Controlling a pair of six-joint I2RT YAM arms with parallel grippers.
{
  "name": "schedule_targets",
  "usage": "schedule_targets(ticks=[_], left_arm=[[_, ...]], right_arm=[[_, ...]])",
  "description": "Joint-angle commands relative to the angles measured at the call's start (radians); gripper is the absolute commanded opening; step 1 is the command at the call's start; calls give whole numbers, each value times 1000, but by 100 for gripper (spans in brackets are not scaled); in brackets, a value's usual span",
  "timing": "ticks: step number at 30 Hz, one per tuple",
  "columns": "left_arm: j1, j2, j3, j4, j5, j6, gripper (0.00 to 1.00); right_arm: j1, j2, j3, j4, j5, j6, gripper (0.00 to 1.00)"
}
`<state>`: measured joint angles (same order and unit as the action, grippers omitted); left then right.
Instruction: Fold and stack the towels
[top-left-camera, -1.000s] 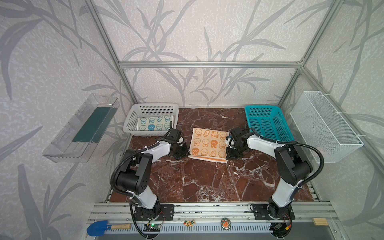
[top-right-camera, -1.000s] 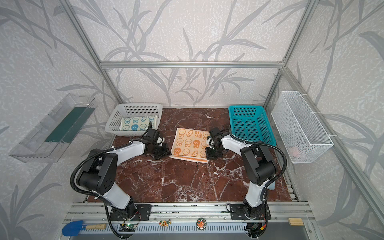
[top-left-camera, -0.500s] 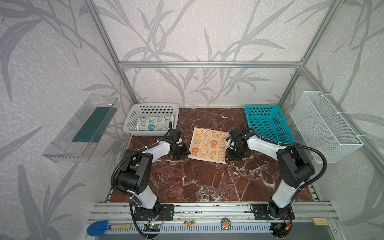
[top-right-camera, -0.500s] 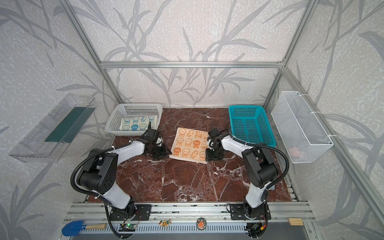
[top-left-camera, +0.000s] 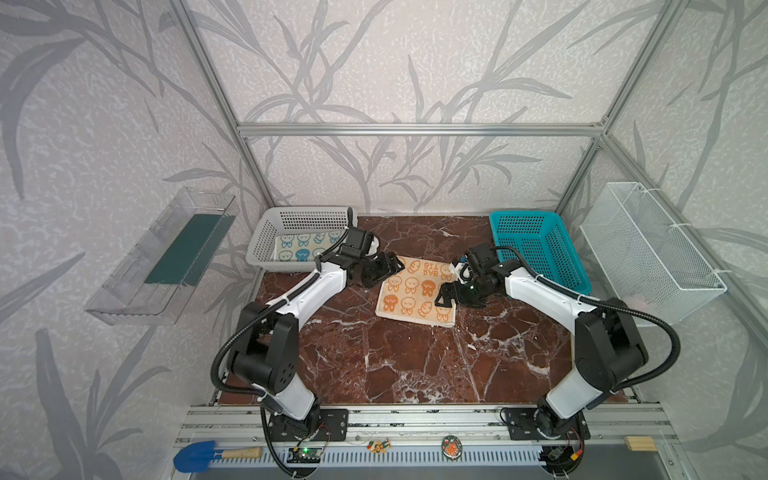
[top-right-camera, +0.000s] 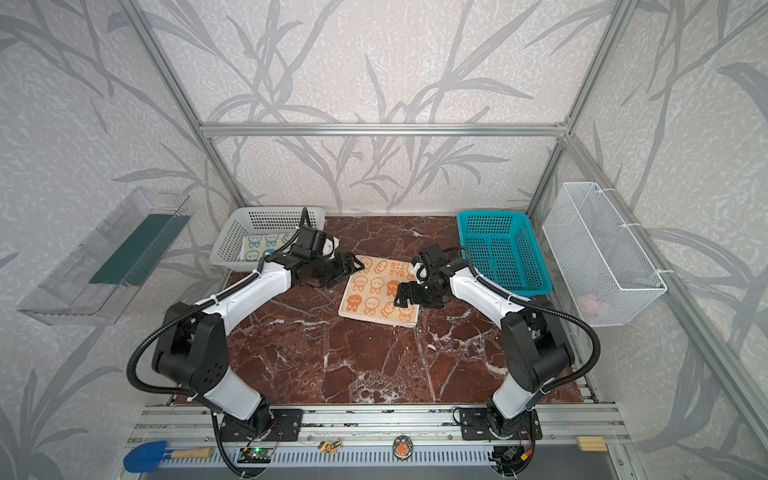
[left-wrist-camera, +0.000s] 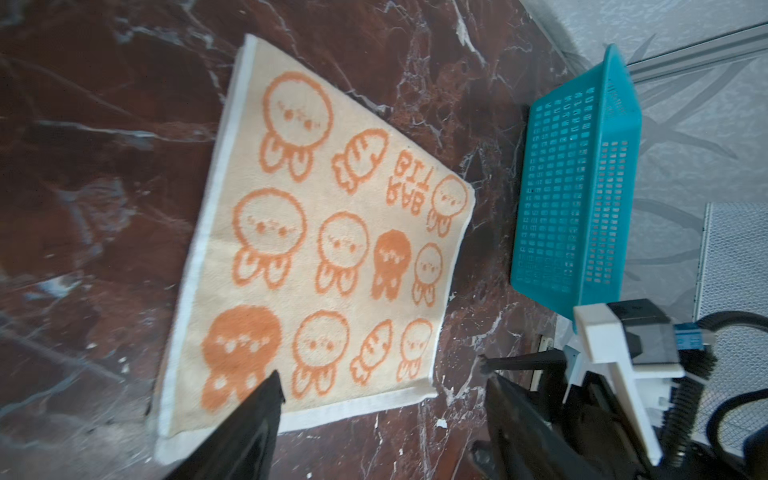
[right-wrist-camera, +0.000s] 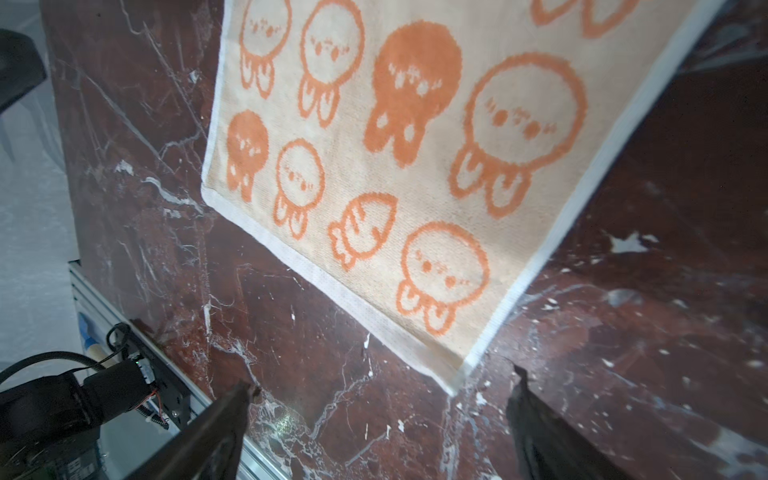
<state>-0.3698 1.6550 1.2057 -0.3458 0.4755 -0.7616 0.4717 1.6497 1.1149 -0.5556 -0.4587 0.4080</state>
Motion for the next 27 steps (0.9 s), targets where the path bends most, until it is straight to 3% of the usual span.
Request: schedule_targets(ticks=[1,7,13,19,24,27], left_arm=[[-27,67,0,24,20,-54,79],[-39,119,-100,75,9,-54,80],[-48,112,-211,116,1,-54,80],[-113,85,-283,167,-38,-108,80],[-152,31,-275,137,-104,-117,80],[-152,-1,-199,23,-202,-55,81]], right_arm=[[14,13,-60,115,-109,89,99],[23,51,-137,202,-152,111,99],[4,97,-157,160,-101,57,99],[-64,130,-129,82,-49,-13,99],[-91,100,-72,6,-41,-78,99],[-92,31,-20,-41,-45,-92,99]])
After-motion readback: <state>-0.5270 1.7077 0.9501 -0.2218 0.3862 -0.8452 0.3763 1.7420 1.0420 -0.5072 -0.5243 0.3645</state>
